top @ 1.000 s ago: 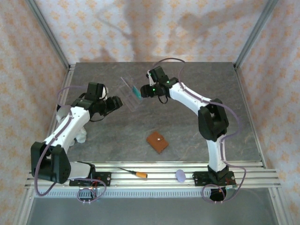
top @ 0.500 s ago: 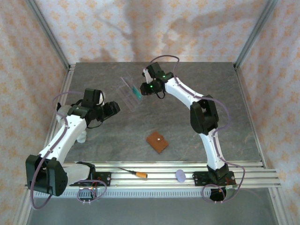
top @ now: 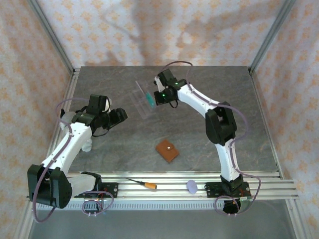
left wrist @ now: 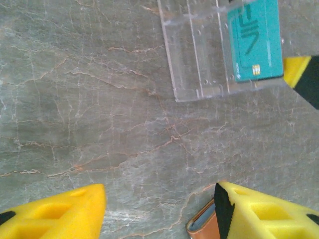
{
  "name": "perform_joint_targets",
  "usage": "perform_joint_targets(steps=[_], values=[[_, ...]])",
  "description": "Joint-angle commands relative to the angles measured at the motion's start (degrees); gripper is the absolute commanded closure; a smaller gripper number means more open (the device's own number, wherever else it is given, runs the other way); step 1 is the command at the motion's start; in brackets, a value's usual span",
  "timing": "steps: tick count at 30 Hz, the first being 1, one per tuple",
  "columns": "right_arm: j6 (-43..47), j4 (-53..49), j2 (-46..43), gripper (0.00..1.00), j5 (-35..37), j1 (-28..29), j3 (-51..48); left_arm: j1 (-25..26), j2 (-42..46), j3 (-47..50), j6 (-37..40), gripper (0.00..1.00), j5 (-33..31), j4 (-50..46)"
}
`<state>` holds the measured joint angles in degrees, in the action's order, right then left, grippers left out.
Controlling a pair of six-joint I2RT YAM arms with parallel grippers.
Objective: Put the credit cards into the card holder
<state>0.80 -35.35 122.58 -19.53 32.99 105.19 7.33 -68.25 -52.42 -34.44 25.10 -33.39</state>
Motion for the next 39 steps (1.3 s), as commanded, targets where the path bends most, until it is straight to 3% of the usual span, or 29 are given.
perform_joint_targets(steps=[1,6,14,18,21,27,30,33,39], values=[[-4.54,0.83,-7.26,0.95,9.10,-0.12,-5.63,-0.30,-0.56,0.03,-0.85,0.39,1.17,2.25],[-10.72,6.11,-16.36,0.96,17.22,-0.21,-17.68,-0.19,-0.51,1.33,-3.49,0.40,5.17,8.31],[-14.86,9.45,-21.69,0.96,17.95,-0.87,-27.11,4.52,-3.86,1.92,-3.35,0.45,8.77,10.98],[-16.02,10.62,-22.26,0.90,15.60,-2.03,-29.27,7.33,-4.55,3.59,-4.32,0.45,8.97,11.57],[-15.86,9.14,-23.26,0.79,13.90,-2.62,-28.72,9.57,-3.60,5.29,-4.46,0.46,8.08,10.19],[-11.30,3.35,-31.69,0.69,12.28,-2.65,-31.35,13.90,-2.15,9.81,-7.57,0.46,9.47,12.09],[-9.45,-0.28,-36.71,0.66,8.42,-2.67,-35.27,16.64,-2.70,10.99,-8.68,0.46,9.52,12.57],[-9.21,-0.21,-41.29,0.64,-0.19,-2.46,-42.10,18.36,-3.51,11.89,-9.57,0.47,11.19,13.82],[-13.06,4.57,-42.69,0.61,-11.76,2.53,-55.99,22.54,-7.44,12.79,-12.78,0.51,12.82,19.43]])
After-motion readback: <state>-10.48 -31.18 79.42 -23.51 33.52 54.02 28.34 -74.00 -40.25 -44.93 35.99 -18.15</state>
